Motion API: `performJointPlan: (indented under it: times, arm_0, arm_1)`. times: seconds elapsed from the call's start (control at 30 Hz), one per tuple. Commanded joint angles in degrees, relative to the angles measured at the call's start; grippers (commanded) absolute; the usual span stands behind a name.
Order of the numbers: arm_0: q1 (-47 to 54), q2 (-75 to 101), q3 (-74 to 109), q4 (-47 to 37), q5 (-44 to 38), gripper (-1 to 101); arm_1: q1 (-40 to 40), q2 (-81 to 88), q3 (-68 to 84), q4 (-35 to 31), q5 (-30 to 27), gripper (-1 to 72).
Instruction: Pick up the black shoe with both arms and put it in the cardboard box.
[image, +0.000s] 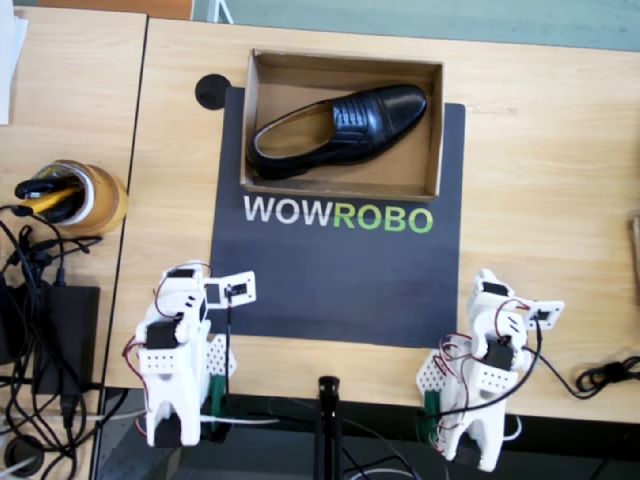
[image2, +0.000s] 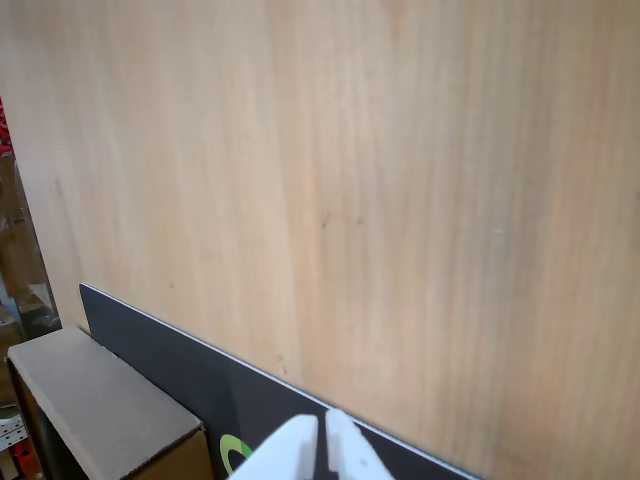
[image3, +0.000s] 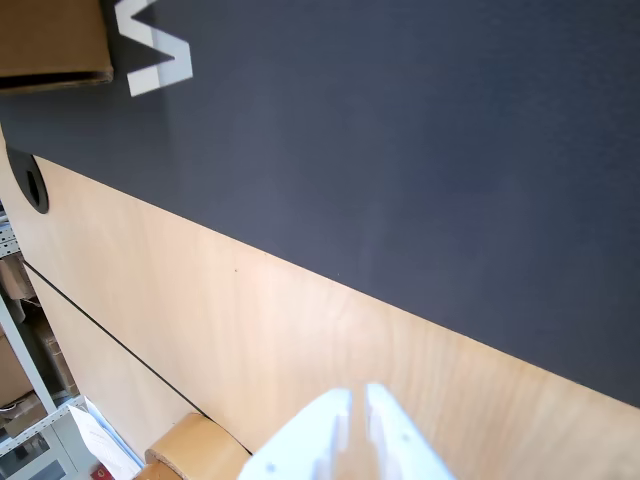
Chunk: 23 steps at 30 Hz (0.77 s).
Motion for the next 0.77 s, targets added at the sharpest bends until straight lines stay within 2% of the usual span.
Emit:
performJointPlan:
  times: [0.0, 0.73]
  arm_0:
    - [-0.79, 1.05, 0.62, 0.35, 0.09, 0]
    - [-1.93, 1.05, 0.62, 0.35, -1.23, 0]
  arm_1:
    - [0.44, 2.46, 0.7, -0.18, -0.26, -0.1]
    - [0.35, 2.46, 0.7, -0.18, -0.26, 0.0]
